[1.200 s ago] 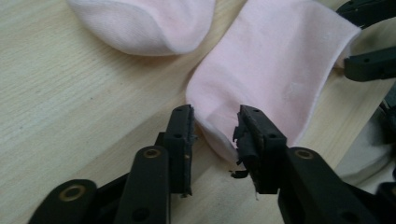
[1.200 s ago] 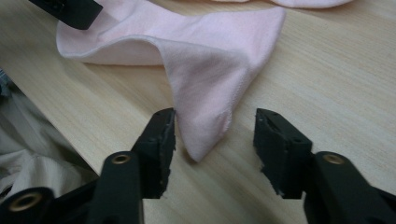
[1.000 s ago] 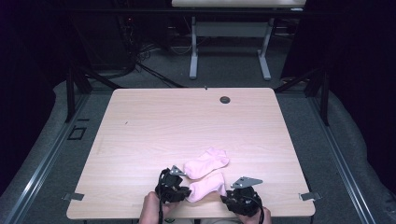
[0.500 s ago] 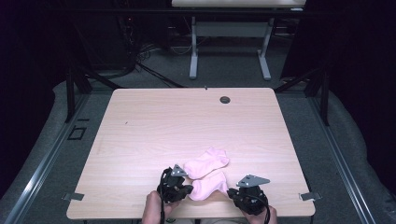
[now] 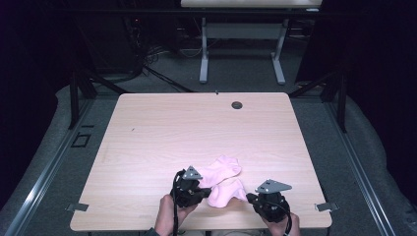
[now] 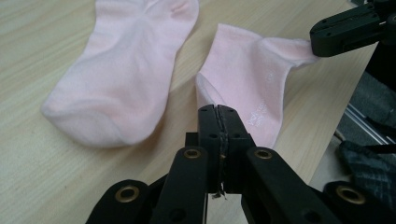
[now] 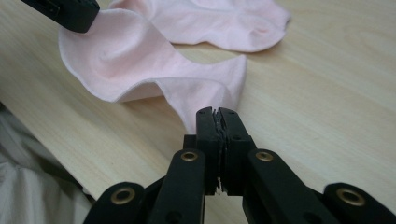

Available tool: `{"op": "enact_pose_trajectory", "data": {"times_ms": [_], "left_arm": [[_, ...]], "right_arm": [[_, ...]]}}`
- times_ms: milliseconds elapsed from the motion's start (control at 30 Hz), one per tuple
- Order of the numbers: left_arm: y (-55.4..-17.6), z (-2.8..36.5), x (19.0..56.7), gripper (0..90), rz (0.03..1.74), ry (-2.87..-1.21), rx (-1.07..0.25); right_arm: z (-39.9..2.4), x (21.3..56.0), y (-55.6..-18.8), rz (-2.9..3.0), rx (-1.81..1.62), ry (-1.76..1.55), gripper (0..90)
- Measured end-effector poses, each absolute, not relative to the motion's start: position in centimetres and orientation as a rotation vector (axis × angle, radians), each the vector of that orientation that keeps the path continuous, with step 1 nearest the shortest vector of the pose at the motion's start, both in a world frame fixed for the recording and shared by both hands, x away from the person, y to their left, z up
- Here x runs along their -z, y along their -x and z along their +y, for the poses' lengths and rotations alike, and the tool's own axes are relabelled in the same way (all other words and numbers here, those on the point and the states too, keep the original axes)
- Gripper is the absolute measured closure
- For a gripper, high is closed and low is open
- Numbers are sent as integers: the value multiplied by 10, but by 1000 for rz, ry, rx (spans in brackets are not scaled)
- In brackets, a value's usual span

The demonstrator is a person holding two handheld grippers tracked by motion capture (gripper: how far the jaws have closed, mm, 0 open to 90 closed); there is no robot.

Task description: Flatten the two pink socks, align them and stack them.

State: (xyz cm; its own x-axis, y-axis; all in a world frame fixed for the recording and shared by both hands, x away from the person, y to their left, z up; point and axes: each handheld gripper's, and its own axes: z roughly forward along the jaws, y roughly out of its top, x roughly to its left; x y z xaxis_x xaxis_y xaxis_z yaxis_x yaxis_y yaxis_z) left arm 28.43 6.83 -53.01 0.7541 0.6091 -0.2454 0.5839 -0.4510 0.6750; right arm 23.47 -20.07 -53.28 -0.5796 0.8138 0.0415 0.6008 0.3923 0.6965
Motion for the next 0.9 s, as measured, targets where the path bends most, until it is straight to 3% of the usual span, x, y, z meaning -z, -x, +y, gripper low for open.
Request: {"op": "enact_pose_trajectory", "data": {"times_ms": [267, 767, 900], "left_arm": [[-285, 67, 527, 895, 880, -2152, -26], [-281, 104, 559, 894, 1016, -2193, 15], [-281, 107, 561, 893, 1022, -2198, 7]], "right_arm": [[-204, 505, -234, 2329, -923, -1150, 883], [-169, 552, -237, 2630, -903, -1085, 865], [-176, 550, -239, 2632, -980, -1115, 788]]}}
